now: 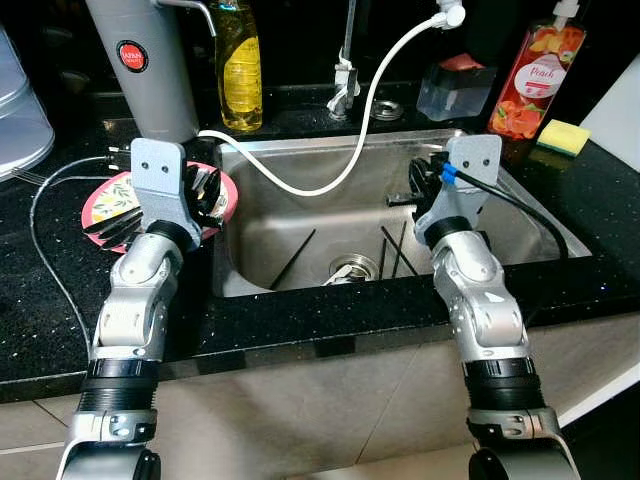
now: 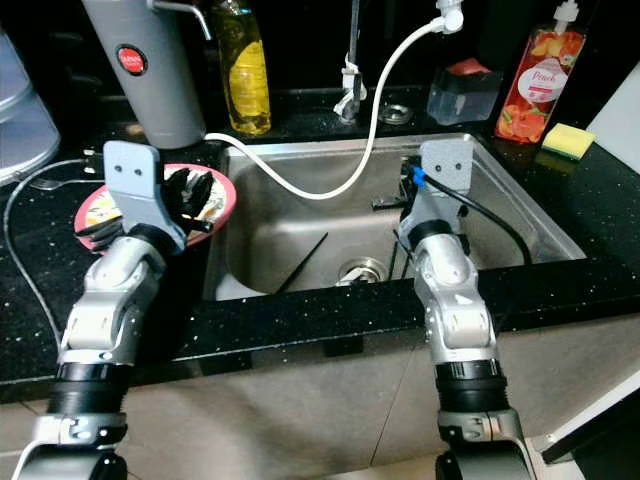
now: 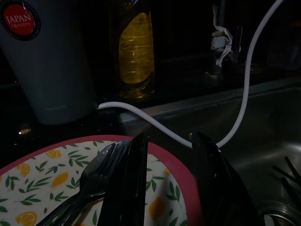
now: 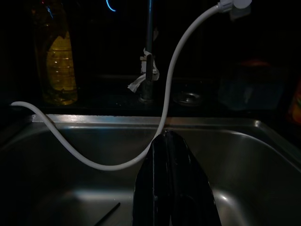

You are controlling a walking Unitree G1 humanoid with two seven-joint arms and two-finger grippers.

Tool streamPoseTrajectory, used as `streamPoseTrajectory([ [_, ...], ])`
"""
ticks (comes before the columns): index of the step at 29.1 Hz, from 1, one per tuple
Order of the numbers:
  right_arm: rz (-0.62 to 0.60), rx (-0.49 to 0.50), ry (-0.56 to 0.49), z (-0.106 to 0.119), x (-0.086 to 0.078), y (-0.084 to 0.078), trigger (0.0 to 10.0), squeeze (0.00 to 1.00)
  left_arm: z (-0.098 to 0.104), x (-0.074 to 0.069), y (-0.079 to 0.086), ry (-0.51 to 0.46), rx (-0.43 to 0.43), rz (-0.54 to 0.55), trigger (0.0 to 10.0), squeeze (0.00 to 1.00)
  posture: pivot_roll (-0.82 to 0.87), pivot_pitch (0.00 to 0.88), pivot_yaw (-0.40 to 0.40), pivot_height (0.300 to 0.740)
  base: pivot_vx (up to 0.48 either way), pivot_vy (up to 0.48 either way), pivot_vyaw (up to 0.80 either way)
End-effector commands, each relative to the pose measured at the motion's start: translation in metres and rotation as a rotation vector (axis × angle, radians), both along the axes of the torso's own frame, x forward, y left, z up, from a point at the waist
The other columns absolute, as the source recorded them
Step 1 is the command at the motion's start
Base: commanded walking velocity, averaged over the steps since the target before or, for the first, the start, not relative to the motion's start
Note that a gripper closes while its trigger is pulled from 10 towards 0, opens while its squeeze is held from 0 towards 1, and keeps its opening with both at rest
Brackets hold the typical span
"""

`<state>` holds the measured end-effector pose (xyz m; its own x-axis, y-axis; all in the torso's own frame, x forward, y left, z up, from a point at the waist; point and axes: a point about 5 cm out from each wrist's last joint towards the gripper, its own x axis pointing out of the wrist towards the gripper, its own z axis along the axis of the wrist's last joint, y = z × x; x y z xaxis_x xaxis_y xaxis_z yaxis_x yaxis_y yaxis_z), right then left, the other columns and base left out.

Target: Kitchen organization

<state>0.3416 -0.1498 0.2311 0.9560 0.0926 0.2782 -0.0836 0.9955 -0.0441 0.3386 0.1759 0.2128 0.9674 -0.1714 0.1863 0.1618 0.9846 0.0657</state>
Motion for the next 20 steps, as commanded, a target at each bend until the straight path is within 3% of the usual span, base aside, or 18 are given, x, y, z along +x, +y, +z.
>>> streamPoseTrajectory([
  [1,-0.016,0.000,0.003,-0.002,0.001,-0.005,10.0,0.00,-0.004,0.000,0.000,0.025,0.019,-0.001,10.0,0.00,0.03,0.000,0.029,0.740,0.000,0.000,0.00],
  [9,-0.023,0.010,0.002,-0.001,0.002,-0.005,10.0,0.00,-0.002,0.001,0.005,0.026,0.032,0.020,10.0,0.00,0.04,0.000,0.032,0.740,0.000,0.000,0.00],
  [12,-0.024,0.010,0.001,-0.001,0.002,-0.005,10.0,0.00,0.000,0.001,0.010,0.004,0.084,0.027,10.0,0.00,0.03,0.000,0.030,0.740,0.000,0.000,0.00],
  [16,-0.026,0.005,0.003,-0.002,0.001,-0.007,10.0,0.00,-0.001,0.003,0.013,0.019,0.029,0.040,10.0,0.00,0.03,0.000,0.028,0.740,0.000,0.000,0.00],
  [20,-0.028,0.002,0.007,-0.003,0.001,-0.009,10.0,0.00,-0.005,0.002,0.004,0.022,0.098,0.005,10.0,0.00,0.03,0.000,0.025,0.740,0.000,0.000,0.00],
])
